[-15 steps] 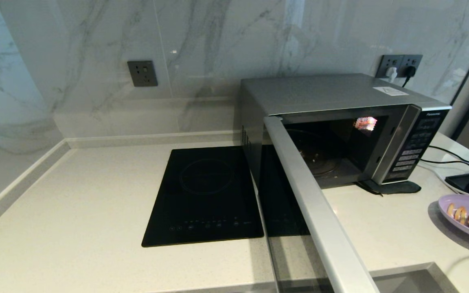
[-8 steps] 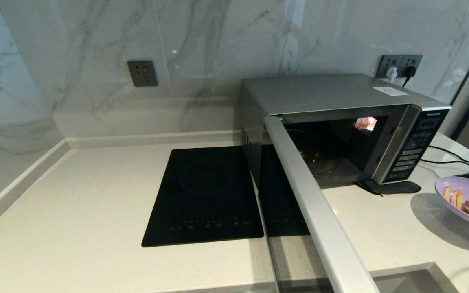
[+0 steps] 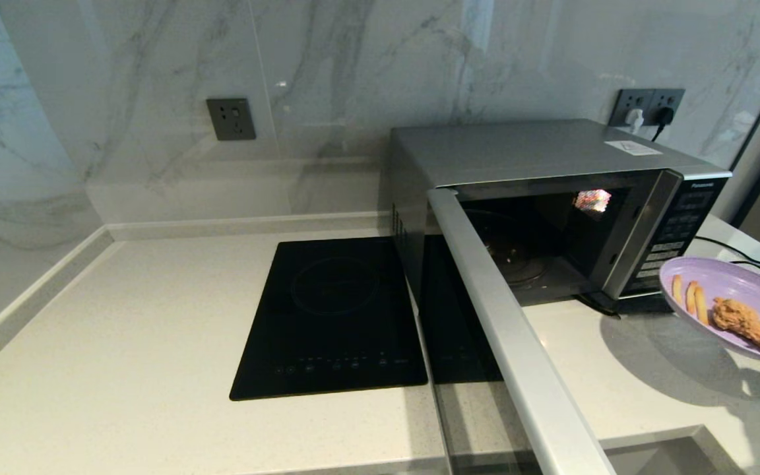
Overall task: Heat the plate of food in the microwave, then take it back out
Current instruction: Put the plate in the microwave oven
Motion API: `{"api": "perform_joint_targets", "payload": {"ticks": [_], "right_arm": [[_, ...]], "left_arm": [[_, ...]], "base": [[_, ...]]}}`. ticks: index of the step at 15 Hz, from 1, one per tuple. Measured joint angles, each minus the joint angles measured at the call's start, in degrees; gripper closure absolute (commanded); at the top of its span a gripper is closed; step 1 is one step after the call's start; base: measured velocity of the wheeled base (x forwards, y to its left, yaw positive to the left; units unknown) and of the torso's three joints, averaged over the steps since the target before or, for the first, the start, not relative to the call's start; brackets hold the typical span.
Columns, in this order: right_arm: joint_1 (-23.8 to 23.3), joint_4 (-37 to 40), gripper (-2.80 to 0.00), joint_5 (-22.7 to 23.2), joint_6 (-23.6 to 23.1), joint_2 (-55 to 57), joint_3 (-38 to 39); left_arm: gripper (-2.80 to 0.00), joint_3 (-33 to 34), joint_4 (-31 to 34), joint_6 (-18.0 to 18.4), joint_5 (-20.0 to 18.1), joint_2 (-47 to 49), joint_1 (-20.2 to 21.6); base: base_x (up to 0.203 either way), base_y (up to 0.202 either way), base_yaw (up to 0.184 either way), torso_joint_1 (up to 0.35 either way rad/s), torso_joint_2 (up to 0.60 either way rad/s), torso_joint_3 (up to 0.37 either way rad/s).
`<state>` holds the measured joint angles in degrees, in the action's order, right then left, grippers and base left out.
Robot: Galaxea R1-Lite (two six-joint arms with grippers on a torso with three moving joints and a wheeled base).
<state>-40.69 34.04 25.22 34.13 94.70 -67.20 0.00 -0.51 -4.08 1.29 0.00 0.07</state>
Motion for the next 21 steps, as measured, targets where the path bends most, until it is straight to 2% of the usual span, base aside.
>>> {"api": "perform_joint_targets", "payload": {"ticks": [5,8,11,14,19,21], "right_arm": [[12.79,0.02,0.0,-0.35,4.58,-4.86,2.59],[21.72,-0.17,0.0,-2.58,8.2,-5.67,1.86],[30.01,-1.38,0.0,-6.24,12.88,-4.19,-0.21],[36.11,-5.32,0.0,-11.02,17.48,-0.73,-2.5],[43.37,-8.38,0.0,-20.71,27.92,8.29,-11.04],[45.55,-8.19,0.0,-23.01,31.31,11.84,-14.95]], "left_arm": [[0.0,0.0,0.01,-0.01,0.0,0.0,0.0],[0.0,0.0,0.0,-0.02,0.01,0.0,0.0],[0.0,0.0,0.0,0.01,0.02,0.0,0.0],[0.0,0.0,0.0,0.0,0.0,0.0,0.0],[0.0,0.0,0.0,-0.02,0.02,0.0,0.0],[0.0,0.0,0.0,0.01,0.02,0.0,0.0]], "base": [[0.0,0.0,0.0,0.0,0.0,0.0],[0.0,0.0,0.0,0.0,0.0,0.0],[0.0,0.0,0.0,0.0,0.0,0.0],[0.0,0.0,0.0,0.0,0.0,0.0],[0.0,0.0,0.0,0.0,0.0,0.0],[0.0,0.0,0.0,0.0,0.0,0.0]]}}
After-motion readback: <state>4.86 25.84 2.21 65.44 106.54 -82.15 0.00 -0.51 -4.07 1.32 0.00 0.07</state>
